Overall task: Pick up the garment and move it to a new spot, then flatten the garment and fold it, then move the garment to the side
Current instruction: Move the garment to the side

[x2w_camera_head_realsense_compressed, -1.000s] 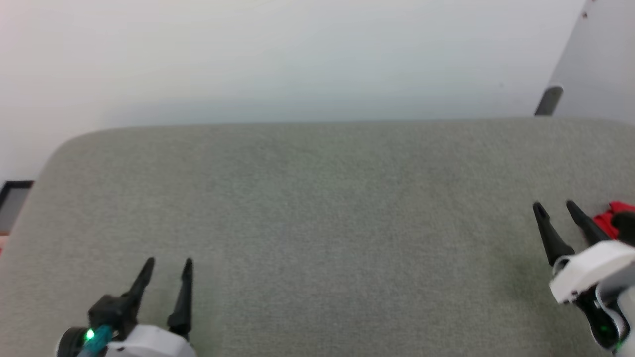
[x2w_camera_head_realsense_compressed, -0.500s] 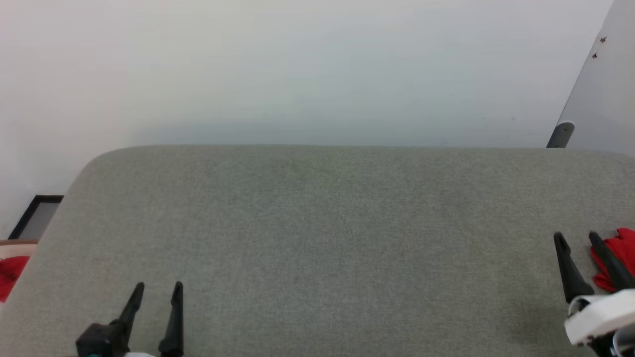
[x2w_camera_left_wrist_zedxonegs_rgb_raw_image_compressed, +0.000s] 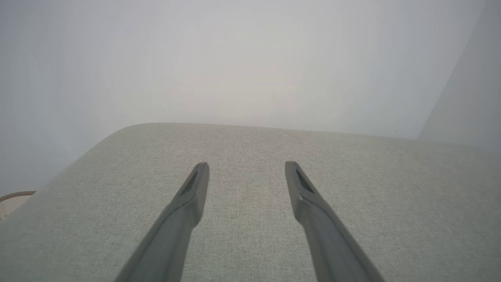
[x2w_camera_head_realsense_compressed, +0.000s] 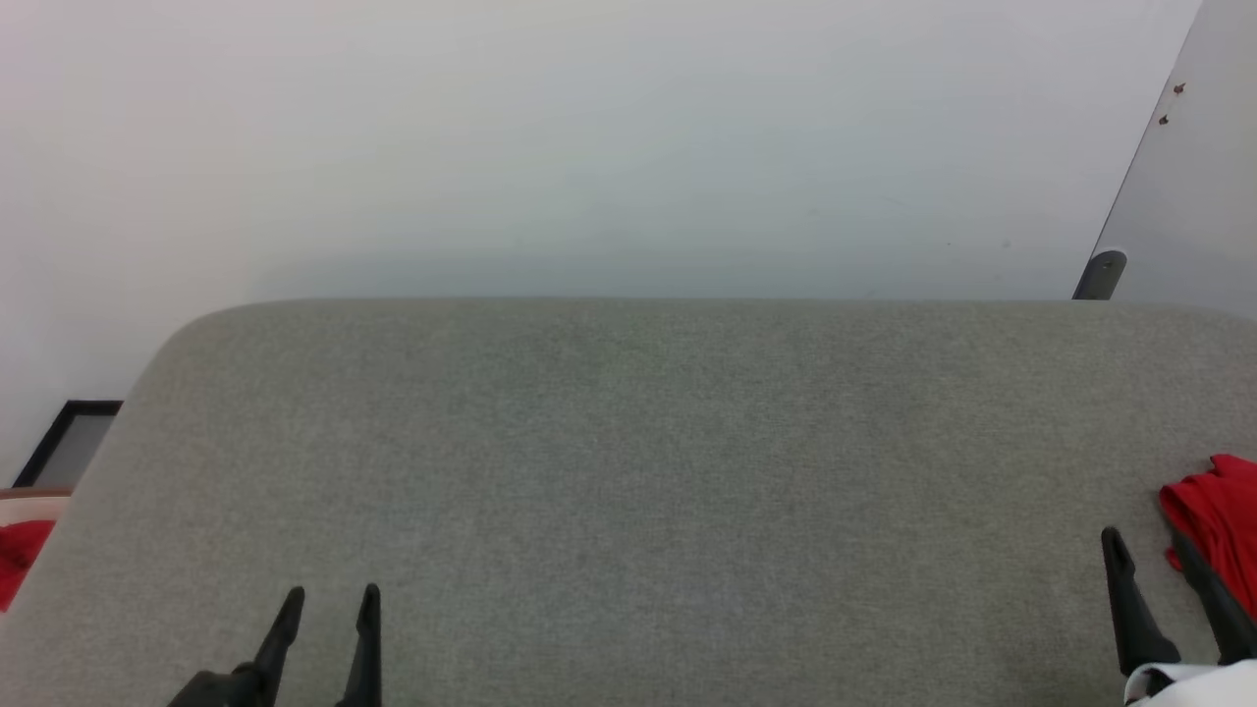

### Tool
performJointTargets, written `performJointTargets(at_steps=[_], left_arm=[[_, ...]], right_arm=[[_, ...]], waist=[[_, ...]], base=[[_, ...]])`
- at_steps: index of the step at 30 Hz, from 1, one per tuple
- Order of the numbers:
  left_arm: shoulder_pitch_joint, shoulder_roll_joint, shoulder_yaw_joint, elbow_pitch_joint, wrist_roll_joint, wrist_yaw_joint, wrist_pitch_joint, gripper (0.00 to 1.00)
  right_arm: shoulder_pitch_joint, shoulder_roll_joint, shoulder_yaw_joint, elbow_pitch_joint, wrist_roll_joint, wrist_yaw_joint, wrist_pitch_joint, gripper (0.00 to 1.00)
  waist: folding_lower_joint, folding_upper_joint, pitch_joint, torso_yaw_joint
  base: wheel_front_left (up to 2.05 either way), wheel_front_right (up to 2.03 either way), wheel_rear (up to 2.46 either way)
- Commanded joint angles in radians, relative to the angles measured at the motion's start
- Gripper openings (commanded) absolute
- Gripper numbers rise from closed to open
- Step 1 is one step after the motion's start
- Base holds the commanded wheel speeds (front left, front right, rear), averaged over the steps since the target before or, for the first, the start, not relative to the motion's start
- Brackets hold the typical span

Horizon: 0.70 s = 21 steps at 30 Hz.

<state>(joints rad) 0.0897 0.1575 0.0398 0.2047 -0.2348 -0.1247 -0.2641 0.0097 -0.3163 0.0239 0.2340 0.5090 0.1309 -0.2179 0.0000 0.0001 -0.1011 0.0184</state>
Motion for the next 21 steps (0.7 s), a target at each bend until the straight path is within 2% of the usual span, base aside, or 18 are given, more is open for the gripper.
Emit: performJointTargets(at_steps=[1, 12, 21], left_arm=[[0.011, -0.002, 0.0, -0.006, 0.001, -0.005, 0.001, 1.0], [0.027, -0.012, 0.0, -0.024, 0.0, -0.004, 0.001, 1.0], [0.01, -0.015, -0.001, -0.021, -0.004, -0.005, 0.001, 1.0]], right_arm=[[0.014, 0.007, -0.008, -0.011, -0.014, 0.0, 0.005, 1.0], [0.101, 0.07, -0.079, -0.128, -0.055, 0.0, 0.051, 1.0], [0.133, 0.108, -0.086, -0.175, -0.09, 0.0, 0.062, 1.0]], waist=[[0.0, -0.0001, 0.0, 0.001], [0.0, -0.0001, 0.004, 0.01], [0.0, -0.0001, 0.006, 0.01]], base=[[0.0, 0.0, 0.0], [0.0, 0.0, 0.0], [0.0, 0.0, 0.0]])
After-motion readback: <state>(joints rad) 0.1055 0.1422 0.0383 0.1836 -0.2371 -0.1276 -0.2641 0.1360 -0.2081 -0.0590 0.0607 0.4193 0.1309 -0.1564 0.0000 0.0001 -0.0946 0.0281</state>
